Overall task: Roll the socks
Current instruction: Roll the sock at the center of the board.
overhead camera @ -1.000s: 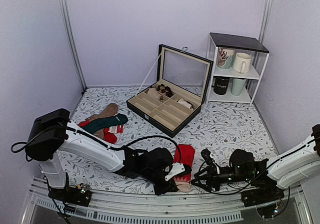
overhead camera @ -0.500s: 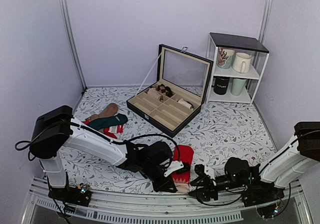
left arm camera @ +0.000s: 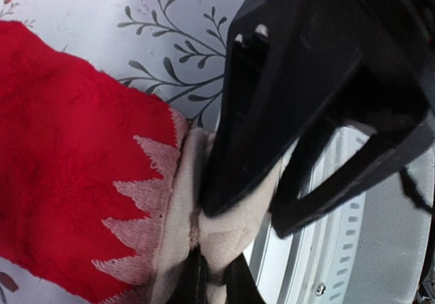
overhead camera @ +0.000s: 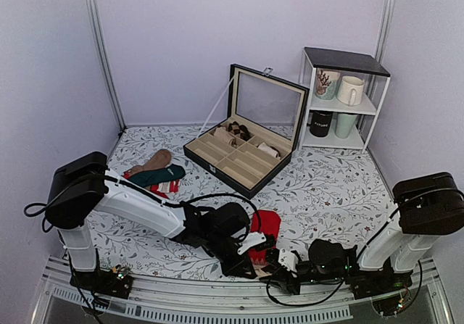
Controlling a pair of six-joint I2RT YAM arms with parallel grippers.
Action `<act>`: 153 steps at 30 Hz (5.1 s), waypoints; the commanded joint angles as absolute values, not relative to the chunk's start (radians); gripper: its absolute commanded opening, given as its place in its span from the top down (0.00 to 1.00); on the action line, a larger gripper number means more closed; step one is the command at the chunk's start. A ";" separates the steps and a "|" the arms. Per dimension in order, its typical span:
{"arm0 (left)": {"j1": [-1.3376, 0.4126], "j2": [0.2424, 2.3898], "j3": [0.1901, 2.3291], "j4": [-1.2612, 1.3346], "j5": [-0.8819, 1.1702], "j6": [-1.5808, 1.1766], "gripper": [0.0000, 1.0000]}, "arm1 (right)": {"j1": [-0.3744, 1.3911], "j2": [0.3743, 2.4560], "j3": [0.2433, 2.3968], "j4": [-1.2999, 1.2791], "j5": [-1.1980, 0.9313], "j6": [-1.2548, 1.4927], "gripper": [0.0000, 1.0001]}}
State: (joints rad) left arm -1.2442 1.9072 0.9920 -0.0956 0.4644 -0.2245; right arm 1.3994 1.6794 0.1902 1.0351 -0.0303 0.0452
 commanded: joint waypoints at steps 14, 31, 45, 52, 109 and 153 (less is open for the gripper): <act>-1.226 1.685 0.863 -0.070 0.101 -0.128 0.59 | 1.374 1.463 0.105 0.809 0.029 0.388 1.00; -1.295 1.704 0.761 0.419 0.235 0.165 0.54 | 1.151 1.718 0.164 0.768 -0.350 0.643 1.00; -1.305 1.836 0.723 0.440 0.238 0.129 0.56 | 1.130 1.731 0.142 0.796 -0.376 0.661 1.00; -1.308 1.869 0.721 0.443 0.278 0.111 0.67 | 1.120 1.764 0.134 0.829 -0.398 0.676 1.00; -1.224 2.018 0.695 0.196 0.488 -0.175 1.00 | 1.471 1.512 0.186 0.770 0.125 0.058 0.95; -1.412 1.734 0.563 0.637 -0.054 0.149 0.44 | 1.204 1.704 0.232 0.575 -0.338 0.566 1.00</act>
State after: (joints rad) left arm -1.3994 1.7485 0.5728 0.5877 0.0006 0.1257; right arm 1.2011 1.6394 0.2764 0.7887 -0.3099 0.5636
